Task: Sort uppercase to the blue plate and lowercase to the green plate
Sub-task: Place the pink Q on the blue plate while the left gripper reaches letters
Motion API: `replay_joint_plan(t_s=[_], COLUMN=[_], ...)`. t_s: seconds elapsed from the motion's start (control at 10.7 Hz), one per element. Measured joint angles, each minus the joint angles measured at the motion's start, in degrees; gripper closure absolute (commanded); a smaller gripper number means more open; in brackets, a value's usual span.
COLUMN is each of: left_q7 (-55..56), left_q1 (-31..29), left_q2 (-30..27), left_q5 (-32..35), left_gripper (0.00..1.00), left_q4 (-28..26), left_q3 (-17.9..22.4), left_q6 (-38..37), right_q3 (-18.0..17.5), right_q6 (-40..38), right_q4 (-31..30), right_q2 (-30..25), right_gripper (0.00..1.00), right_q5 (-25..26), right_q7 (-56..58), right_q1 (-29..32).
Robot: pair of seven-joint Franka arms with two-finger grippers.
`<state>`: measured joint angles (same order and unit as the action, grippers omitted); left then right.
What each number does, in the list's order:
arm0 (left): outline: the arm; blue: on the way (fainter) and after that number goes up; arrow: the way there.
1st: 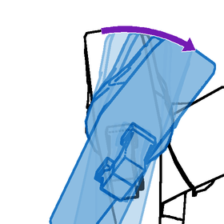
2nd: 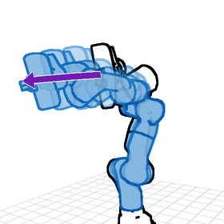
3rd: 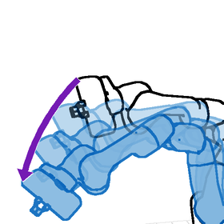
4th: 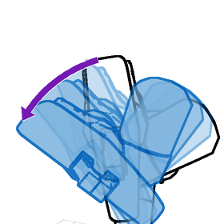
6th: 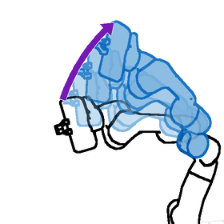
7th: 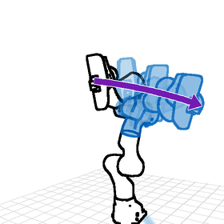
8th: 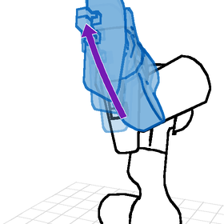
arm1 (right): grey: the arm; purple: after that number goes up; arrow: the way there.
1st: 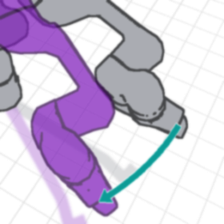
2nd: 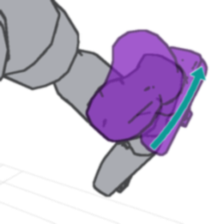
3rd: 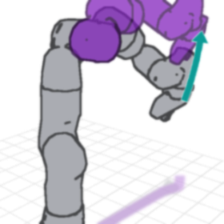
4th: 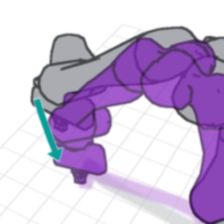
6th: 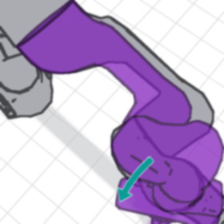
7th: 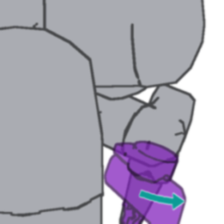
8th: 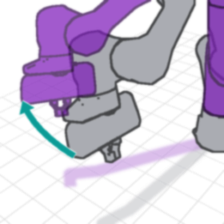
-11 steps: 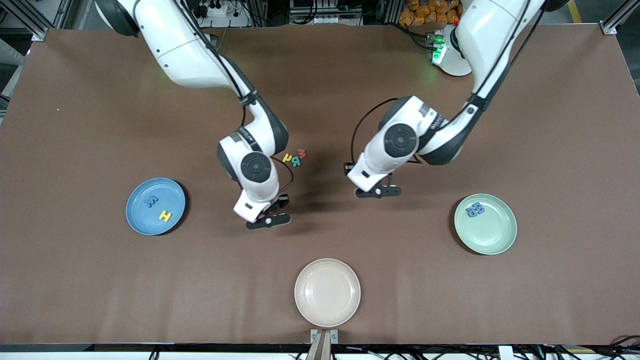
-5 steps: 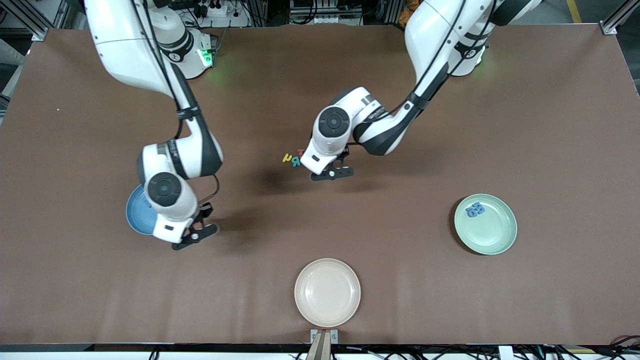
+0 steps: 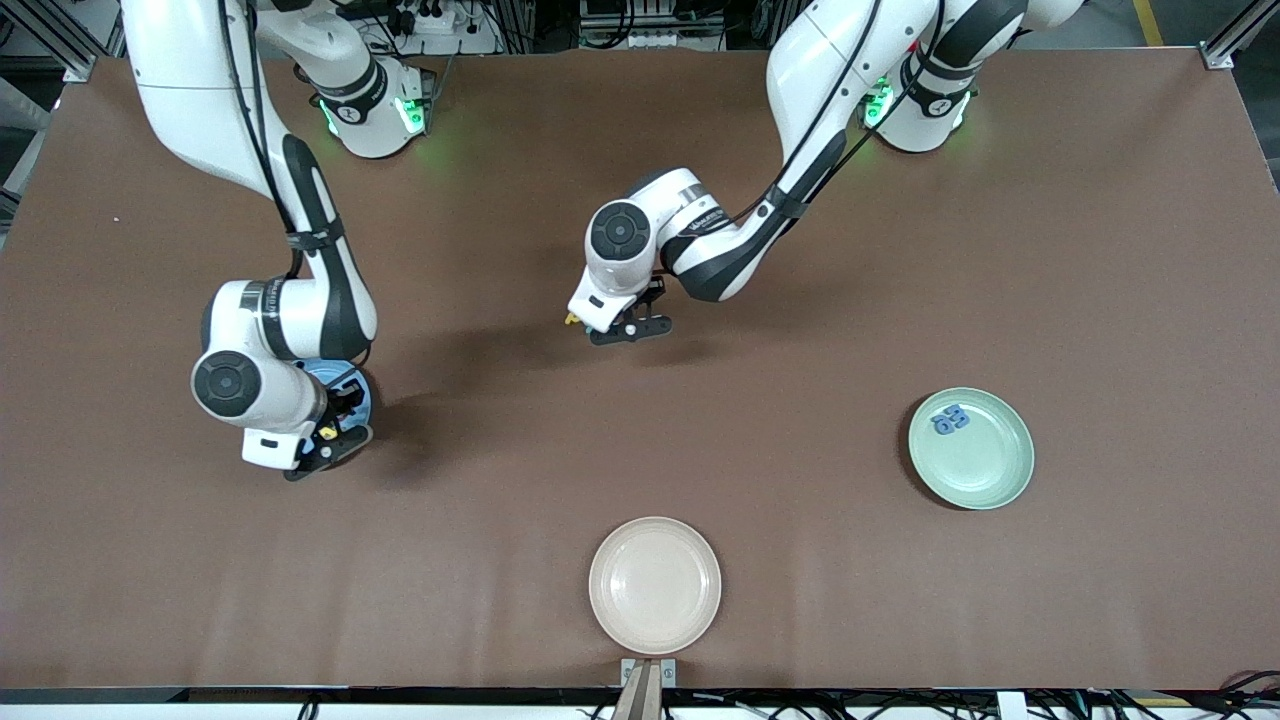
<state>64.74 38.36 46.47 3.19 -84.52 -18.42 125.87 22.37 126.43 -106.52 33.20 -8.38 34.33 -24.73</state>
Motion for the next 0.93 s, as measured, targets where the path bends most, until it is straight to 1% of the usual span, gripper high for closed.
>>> replay_joint_plan(t_s=[0.09, 0.19, 0.37, 0.47, 0.56, 0.93], left_q7=[0.53, 0.67, 0.71, 0.71, 0.71, 0.71], left_q1=[0.50, 0.90, 1.47, 1.74, 2.09, 3.15], left_q2=[0.68, 1.27, 2.29, 2.75, 3.23, 4.62], left_q5=[0.00, 0.00, 0.00, 0.00, 0.00, 0.00], left_gripper=[0.51, 0.51, 0.51, 0.51, 0.51, 0.51], left_q4=[0.81, 1.51, 2.42, 2.77, 3.05, 3.39], left_q3=[0.04, 0.09, 0.25, 0.28, 0.40, 0.87], left_q6=[0.00, 0.00, 0.35, 0.82, 1.31, 2.65], right_q3=[0.50, 0.80, 0.86, 0.86, 0.86, 0.78], right_q6=[-0.08, -0.19, -0.43, -0.59, -0.78, -2.25], right_q4=[-0.89, -1.31, -1.36, -1.36, -1.36, -1.18], right_q2=[-0.01, -0.01, -0.05, -0.10, -0.14, -0.33], right_gripper=[0.63, 0.45, 0.42, 0.34, 0.29, 0.31], right_q5=[-0.77, -1.00, -1.39, -1.45, -1.72, -4.36], right_q7=[1.06, 1.24, 1.27, 1.27, 1.27, 1.06], right_q1=[0.03, 0.03, 0.02, 0.02, 0.02, -0.39])
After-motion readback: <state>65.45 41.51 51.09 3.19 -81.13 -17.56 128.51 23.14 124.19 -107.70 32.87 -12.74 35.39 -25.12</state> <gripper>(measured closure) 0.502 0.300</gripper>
